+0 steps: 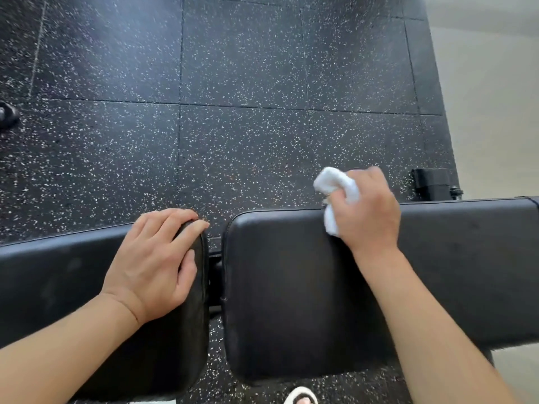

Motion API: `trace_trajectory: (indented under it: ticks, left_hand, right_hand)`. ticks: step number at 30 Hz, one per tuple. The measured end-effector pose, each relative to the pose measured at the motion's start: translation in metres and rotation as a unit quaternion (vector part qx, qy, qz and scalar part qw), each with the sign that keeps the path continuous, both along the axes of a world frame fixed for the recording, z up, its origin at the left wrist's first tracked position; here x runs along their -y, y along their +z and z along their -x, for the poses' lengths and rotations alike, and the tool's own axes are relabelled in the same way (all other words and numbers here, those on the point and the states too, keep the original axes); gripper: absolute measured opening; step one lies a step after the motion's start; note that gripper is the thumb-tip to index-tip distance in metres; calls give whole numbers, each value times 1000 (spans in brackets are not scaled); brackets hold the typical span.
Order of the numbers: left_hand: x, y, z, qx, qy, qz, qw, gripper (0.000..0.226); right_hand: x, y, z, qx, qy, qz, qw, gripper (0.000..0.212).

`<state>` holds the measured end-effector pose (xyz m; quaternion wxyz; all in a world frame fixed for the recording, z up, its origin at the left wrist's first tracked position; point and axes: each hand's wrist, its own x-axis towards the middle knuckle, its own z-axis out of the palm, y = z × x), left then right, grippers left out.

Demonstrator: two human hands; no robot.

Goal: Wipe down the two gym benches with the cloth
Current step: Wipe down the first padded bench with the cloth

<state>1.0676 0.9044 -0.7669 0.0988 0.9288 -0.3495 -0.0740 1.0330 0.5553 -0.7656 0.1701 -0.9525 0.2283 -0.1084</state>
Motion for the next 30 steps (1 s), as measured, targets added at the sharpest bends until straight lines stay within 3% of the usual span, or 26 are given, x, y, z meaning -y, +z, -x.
trace_trajectory:
  ticks: [2, 8, 30]
  left_hand:
    - [0, 0, 0, -5, 1, -3, 1000, 51]
    - [1, 3, -1, -17, 1, -7, 1000, 51]
    - [1, 1, 0, -7, 4, 4, 1000, 50]
  right_hand:
    - [36, -2, 11, 16, -42, 15, 999, 26]
    - [36, -5, 11, 11, -74, 20, 997, 21]
    - [33, -3, 9, 0, -84, 4, 996, 24]
